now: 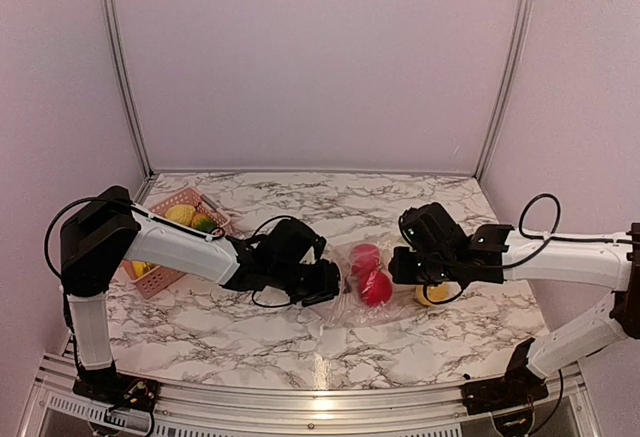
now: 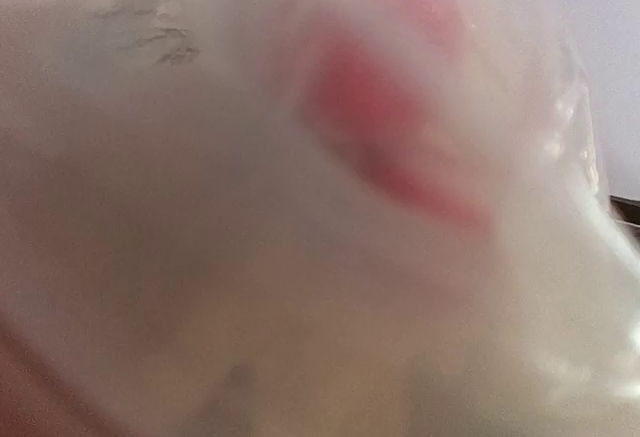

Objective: Open the zip-top bag and remove the fake food
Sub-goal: Pick up the fake fruit from the zipper food storage bag.

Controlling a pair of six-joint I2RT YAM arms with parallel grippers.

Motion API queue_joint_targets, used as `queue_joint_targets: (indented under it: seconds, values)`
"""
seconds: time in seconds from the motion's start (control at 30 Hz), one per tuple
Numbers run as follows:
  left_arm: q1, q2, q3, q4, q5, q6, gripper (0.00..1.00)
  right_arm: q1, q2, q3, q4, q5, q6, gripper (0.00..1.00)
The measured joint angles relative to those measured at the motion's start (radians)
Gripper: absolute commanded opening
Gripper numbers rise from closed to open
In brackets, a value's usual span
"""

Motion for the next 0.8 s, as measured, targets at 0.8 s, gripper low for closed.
queue_joint_targets:
  seconds: [0.8]
  values:
    - [0.000,0.012,0.048,-0.009,0.016,0.029,0.60,-0.005,0.149,-0.027,0.170,-0.030,0.020,0.20]
